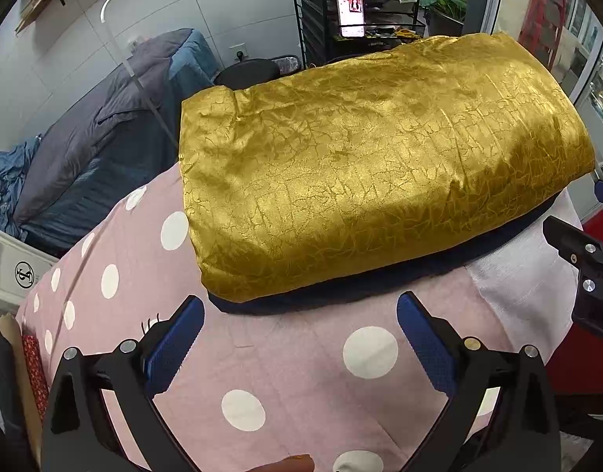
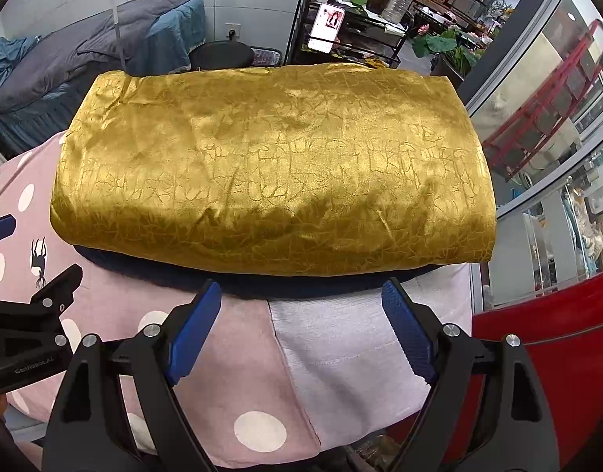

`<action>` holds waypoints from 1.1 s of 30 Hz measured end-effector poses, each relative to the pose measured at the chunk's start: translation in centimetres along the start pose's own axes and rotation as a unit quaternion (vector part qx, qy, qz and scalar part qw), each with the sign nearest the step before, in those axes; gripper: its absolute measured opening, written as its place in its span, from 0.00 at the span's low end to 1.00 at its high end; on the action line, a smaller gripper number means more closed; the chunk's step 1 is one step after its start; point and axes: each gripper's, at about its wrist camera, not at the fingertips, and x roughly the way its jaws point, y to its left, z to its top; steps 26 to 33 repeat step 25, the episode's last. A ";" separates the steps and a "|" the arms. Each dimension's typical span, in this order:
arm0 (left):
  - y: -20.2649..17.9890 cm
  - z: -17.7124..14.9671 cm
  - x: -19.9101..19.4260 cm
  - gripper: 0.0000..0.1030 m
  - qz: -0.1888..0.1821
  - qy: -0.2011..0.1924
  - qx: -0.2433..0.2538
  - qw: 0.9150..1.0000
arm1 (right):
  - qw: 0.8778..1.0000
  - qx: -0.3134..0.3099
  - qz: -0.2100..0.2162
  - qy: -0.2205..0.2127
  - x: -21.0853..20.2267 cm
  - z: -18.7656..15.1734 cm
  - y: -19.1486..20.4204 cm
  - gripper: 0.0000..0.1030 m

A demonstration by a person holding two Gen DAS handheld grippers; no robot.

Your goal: Fold large clothes

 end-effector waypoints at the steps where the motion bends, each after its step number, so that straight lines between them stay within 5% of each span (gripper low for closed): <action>1: 0.0 0.0 0.0 0.94 0.000 0.000 0.000 1.000 | 1.000 0.000 0.000 0.000 0.0 0.0 0.0 0.81; 33: 0.1 -0.1 0.3 0.94 -0.012 0.005 0.000 1.000 | 1.000 0.000 0.001 0.003 0.5 0.0 0.1 0.81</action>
